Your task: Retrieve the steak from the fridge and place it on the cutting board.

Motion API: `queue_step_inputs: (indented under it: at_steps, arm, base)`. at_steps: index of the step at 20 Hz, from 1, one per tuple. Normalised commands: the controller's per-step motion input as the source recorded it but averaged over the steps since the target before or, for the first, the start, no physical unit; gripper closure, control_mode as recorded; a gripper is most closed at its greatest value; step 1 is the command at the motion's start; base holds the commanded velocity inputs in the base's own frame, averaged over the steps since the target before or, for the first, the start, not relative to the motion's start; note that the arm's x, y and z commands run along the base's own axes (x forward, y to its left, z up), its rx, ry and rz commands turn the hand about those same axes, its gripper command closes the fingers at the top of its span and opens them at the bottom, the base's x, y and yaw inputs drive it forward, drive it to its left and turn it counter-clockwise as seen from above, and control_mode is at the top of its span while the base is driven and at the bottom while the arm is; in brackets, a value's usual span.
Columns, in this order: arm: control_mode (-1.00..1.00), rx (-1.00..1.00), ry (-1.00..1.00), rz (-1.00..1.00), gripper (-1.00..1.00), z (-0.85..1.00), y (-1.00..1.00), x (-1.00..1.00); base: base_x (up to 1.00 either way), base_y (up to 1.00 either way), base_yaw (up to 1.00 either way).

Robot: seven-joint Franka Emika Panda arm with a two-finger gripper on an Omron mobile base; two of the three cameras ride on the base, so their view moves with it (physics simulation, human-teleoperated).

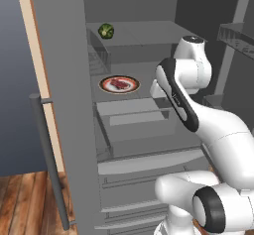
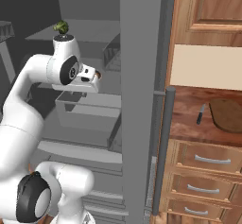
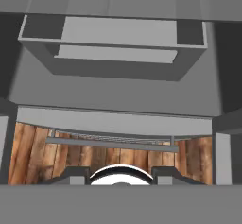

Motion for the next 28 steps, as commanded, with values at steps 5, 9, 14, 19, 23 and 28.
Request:
queue_step_inputs:
  at_steps: [5,9,14,19,23,28]
  arm:
    - [-1.0,0.03,-0.02,-0.04,-1.0,0.0,0.23,0.15]
    - [-1.0,0.06,-0.12,-0.03,-1.0,0.18,0.69,0.06]
    - [-1.0,0.04,-0.15,-0.02,-1.0,0.17,0.66,0.16]
    - [-1.0,0.0,-0.09,0.0,-1.0,0.07,0.3,0.5]
    - [-1.0,0.0,0.0,0.0,-1.0,0.0,0.0,0.61]
    - [-1.0,0.0,0.01,0.0,-1.0,0.0,0.0,0.81]
  base:
    - [0.0,0.0,0.0]
    - [0.0,0.0,0.0]
    - [0.0,0.0,0.0]
    - [0.0,0.0,0.0]
    - [0.0,0.0,0.0]
    - [0.0,0.0,0.0]
